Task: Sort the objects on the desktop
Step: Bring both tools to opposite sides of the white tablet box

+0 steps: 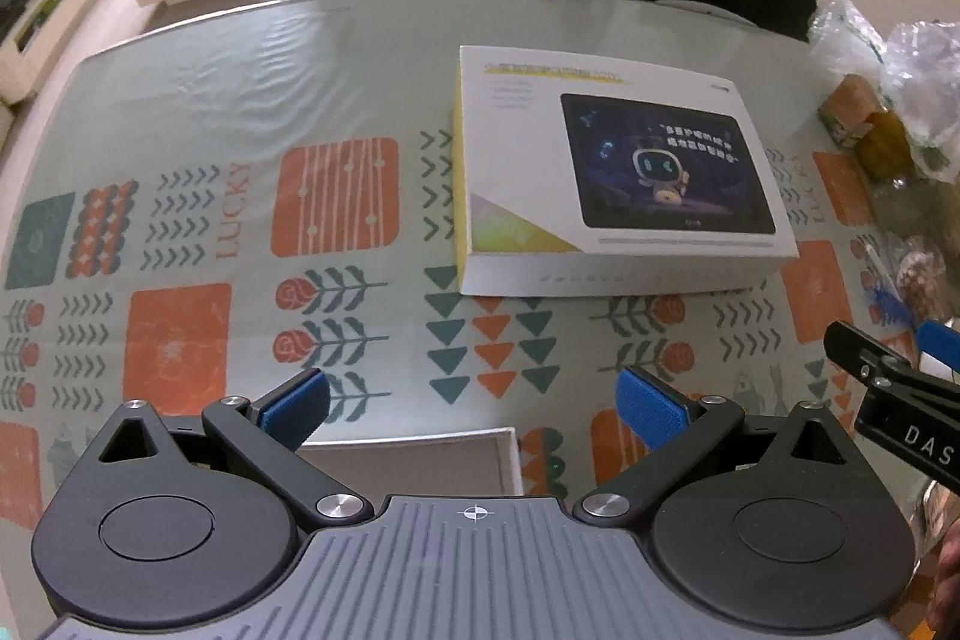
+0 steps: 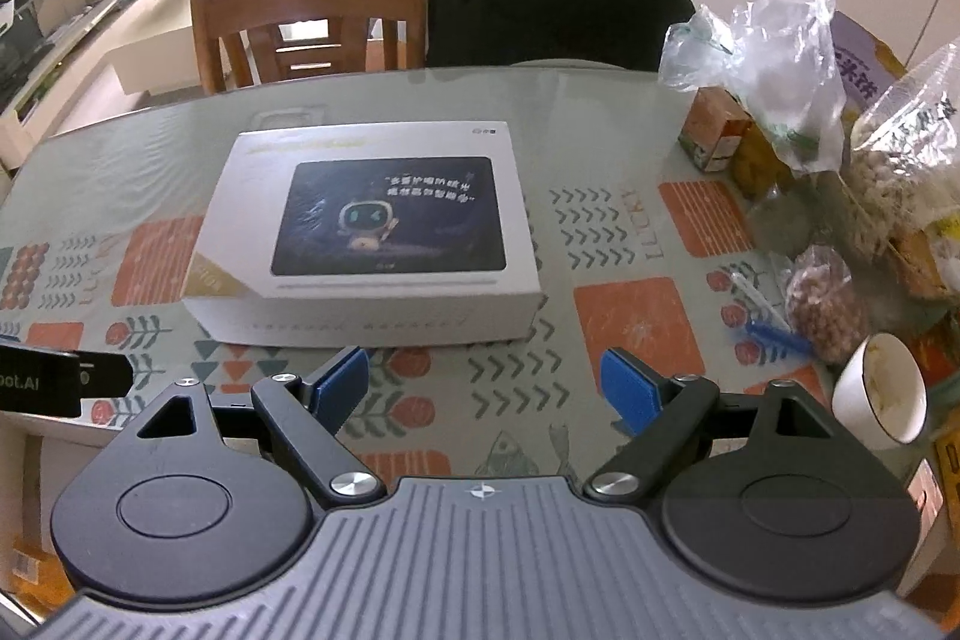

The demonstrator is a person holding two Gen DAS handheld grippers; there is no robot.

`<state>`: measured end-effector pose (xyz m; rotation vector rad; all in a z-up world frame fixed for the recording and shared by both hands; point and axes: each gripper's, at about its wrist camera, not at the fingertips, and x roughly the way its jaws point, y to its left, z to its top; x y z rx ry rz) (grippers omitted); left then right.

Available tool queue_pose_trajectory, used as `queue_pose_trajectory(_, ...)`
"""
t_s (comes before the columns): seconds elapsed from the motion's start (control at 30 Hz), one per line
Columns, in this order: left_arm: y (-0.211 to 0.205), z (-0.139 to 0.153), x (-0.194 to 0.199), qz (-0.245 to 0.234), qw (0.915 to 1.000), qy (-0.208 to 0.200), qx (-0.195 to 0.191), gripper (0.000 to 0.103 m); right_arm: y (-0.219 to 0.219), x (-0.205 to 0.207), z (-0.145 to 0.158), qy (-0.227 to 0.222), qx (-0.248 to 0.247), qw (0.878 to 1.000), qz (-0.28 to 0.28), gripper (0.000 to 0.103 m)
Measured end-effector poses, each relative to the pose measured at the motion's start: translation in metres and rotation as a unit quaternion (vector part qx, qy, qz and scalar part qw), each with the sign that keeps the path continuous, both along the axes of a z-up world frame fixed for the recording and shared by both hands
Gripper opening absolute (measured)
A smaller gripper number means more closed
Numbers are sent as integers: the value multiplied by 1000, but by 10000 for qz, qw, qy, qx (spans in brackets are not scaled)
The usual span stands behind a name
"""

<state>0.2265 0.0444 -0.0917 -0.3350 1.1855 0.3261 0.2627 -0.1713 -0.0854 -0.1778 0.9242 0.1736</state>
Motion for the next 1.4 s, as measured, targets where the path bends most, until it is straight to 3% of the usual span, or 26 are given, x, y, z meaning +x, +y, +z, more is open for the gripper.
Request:
queue_pose_trajectory(0.3, 4, -4, 29, 132, 9998, 98, 72, 103, 5, 41, -5, -13, 61, 9998, 170, 103)
queue_pose_trajectory(0.83, 27, -34, 88, 239, 9990, 317, -185, 103, 18, 103, -22, -96, -466, 9981, 379, 103)
queue_pose_trajectory(1.17, 38, -50, 116, 129, 9989, 408, -196, 103, 22, 138, -30, -87, -438, 9976, 523, 103)
queue_pose_trajectory(1.4, 50, -63, 123, 175, 9973, 377, -614, 103, 16, 160, -39, 164, -131, 9980, 602, 103)
